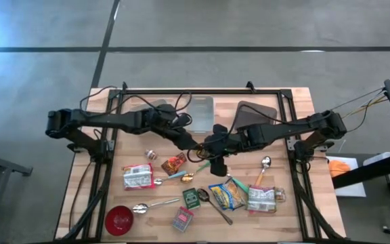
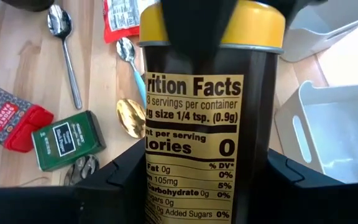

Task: Pick & Place Food Item
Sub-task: Put the yellow seasoning can into the right gray bin

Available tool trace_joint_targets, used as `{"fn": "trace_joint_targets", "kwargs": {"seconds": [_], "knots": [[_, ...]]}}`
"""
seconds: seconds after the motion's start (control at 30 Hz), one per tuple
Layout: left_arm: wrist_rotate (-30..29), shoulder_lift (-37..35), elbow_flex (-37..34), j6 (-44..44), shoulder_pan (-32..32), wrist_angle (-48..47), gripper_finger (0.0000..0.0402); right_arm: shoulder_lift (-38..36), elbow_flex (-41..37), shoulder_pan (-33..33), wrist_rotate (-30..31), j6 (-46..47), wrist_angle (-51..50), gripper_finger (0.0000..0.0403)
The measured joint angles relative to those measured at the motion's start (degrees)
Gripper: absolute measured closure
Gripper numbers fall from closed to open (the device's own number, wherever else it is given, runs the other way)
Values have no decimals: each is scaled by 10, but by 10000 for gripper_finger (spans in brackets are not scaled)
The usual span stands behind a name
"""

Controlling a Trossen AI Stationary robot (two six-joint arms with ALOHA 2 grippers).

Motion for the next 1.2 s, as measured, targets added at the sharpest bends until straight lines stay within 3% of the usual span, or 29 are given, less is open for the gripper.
{"fn": "trace_joint_targets", "kwargs": {"seconds": [0.33, 0.43, 0.67, 0.93, 1.0, 1.2], "knots": [[2, 1, 3, 16, 0, 6, 46, -1, 0, -14, 5, 6, 14, 214], [0, 1, 3, 16, 0, 6, 73, -2, 0, -15, 5, 4, 16, 214], [-11, 1, 2, 17, 5, 2, 181, -1, -1, -16, 5, 10, 7, 214], [-6, 1, 2, 17, 8, 3, 181, -1, -1, -16, 4, 11, 9, 214], [-2, 0, 2, 16, 9, 2, 181, -1, -1, -16, 4, 9, 9, 192], [2, -25, 2, 16, 26, -24, 181, -2, 0, -22, -11, 52, -1, 45]]}}
